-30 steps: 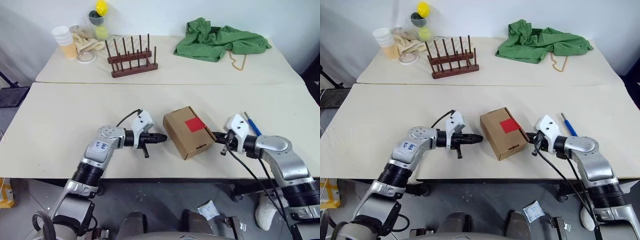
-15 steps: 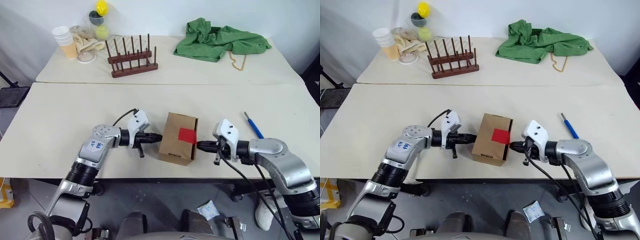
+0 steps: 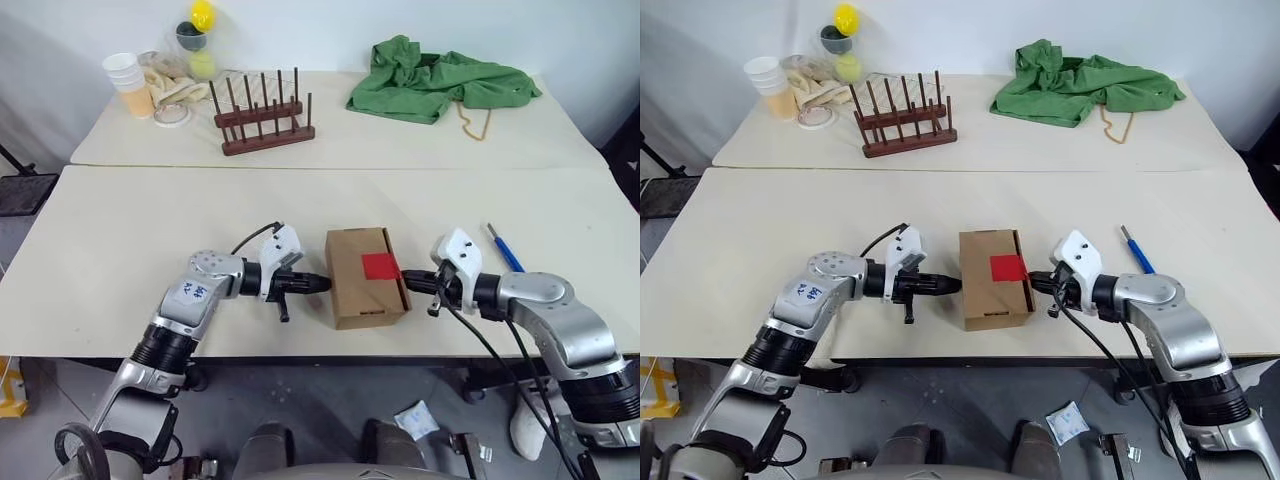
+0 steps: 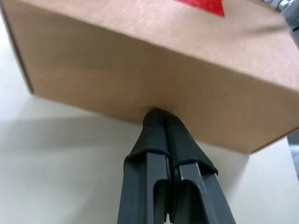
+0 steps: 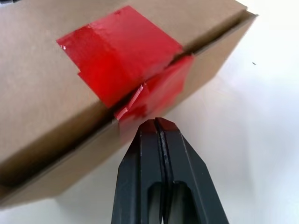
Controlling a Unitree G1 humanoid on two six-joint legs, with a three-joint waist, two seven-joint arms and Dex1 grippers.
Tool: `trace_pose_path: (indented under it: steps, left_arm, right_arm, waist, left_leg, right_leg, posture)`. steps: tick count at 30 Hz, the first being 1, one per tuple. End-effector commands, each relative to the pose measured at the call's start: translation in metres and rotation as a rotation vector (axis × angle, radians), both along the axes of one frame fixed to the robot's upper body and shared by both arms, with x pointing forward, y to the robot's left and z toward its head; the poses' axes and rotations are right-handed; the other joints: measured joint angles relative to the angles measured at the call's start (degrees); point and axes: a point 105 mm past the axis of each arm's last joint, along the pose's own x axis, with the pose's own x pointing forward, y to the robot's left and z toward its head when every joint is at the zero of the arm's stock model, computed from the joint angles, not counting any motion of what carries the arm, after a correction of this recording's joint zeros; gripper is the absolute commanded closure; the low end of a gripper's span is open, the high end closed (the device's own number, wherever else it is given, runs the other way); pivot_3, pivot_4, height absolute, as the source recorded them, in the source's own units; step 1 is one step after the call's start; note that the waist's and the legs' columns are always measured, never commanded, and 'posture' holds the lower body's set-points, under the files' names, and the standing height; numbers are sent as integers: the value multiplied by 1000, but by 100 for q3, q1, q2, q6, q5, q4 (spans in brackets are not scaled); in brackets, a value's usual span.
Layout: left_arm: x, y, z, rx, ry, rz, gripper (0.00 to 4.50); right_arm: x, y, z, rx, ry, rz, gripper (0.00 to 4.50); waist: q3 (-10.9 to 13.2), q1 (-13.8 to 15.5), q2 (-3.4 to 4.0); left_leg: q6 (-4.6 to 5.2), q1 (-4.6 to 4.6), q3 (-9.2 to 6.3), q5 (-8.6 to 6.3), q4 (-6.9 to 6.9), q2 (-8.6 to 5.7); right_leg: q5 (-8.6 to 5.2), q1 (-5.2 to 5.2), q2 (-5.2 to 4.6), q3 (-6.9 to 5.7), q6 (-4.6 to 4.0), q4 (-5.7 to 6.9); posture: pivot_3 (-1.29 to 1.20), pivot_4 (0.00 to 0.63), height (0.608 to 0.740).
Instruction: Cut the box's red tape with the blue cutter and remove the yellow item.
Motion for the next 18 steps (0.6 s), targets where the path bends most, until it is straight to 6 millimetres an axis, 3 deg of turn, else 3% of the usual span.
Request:
trace_pose_path:
  steps: [1,4,6,10,15,18]
  left_arm:
    - [3,16,20,44,-72,-26,4500]
    - [-2,24,34,57,-71,-83,4500]
    - [-5,16,54,6,-81,-140,4500]
    - [-7,-18,89,-139,-119,-227,4500]
    - [-5,-43,80,-129,-117,-263,4500]
    - [-4,-52,69,-91,-119,-273,4500]
  right_arm:
    - [-8,-22,25,-13,-18,-39,4483]
    - [-17,-33,40,41,65,-91,4141]
    - [-21,-34,52,91,106,-127,3593]
    - [-29,-24,70,213,270,-156,2233]
    - [-24,-10,68,249,311,-180,550]
    - [-16,-3,62,259,317,-210,550]
  waist:
    - [0,1,0]
    - [0,8,0]
    - [0,10,-1]
    - [0,24,-1]
    - [0,-7,-1]
    - [0,-12,0]
  left_leg:
    - [0,-1,0,0,-1,0]
    - [0,-1,0,0,-1,0]
    - [0,0,0,0,-2,0]
    - [1,-5,-1,0,7,1]
    - [1,0,-2,0,-4,1]
    - [1,-1,1,0,-7,0]
  right_leg:
    - [0,0,0,0,0,-3]
    - [0,0,0,0,0,-3]
    - [0,1,0,0,0,-3]
    - [0,2,0,0,0,-1]
    - [0,0,0,0,0,0]
    - [0,-4,1,1,-1,0]
  posture:
    - [0,150,740]
    - [0,150,740]
    - [0,150,740]
    - [0,150,740]
    - [0,150,740]
    - [0,150,740]
